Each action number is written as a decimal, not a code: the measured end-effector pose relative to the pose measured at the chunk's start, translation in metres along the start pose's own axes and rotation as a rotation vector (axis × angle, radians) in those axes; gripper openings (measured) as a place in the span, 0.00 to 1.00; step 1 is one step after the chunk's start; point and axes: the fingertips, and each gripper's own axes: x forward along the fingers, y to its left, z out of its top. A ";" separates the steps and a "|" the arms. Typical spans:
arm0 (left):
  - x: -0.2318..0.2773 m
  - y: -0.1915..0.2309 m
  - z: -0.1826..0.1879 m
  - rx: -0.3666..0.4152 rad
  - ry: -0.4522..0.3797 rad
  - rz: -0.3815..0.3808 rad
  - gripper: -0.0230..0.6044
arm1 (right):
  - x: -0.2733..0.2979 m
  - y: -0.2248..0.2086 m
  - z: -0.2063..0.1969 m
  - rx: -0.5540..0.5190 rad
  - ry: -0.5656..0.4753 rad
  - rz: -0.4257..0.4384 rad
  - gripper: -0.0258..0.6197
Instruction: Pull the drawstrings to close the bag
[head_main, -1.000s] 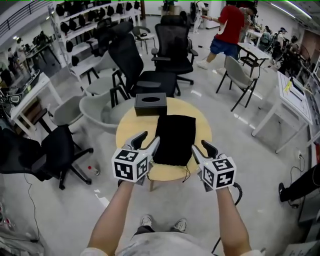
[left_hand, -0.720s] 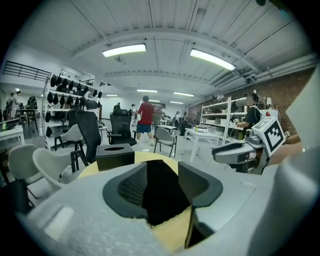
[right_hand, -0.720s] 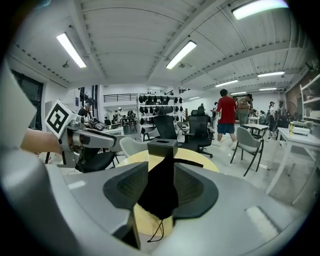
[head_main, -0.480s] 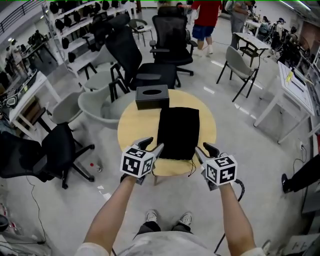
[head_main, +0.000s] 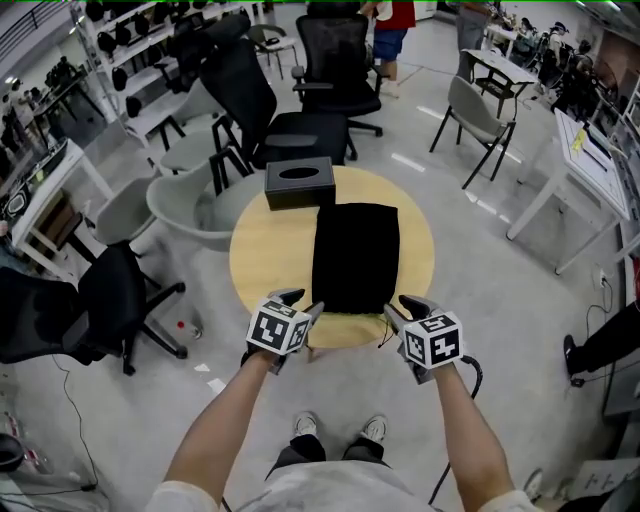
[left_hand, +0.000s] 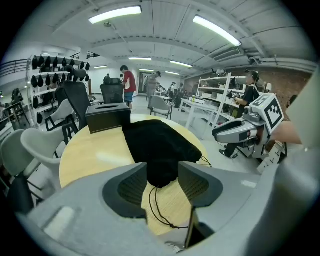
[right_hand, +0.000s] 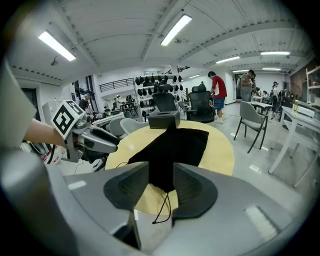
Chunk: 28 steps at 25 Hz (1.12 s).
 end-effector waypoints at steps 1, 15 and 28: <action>0.003 0.001 -0.005 -0.001 0.014 -0.001 0.36 | 0.003 -0.001 -0.005 0.002 0.010 -0.001 0.27; 0.033 0.017 -0.048 0.000 0.154 -0.004 0.36 | 0.042 -0.011 -0.059 0.031 0.149 -0.007 0.27; 0.045 0.019 -0.067 -0.003 0.216 -0.017 0.36 | 0.057 -0.012 -0.087 0.032 0.225 0.000 0.25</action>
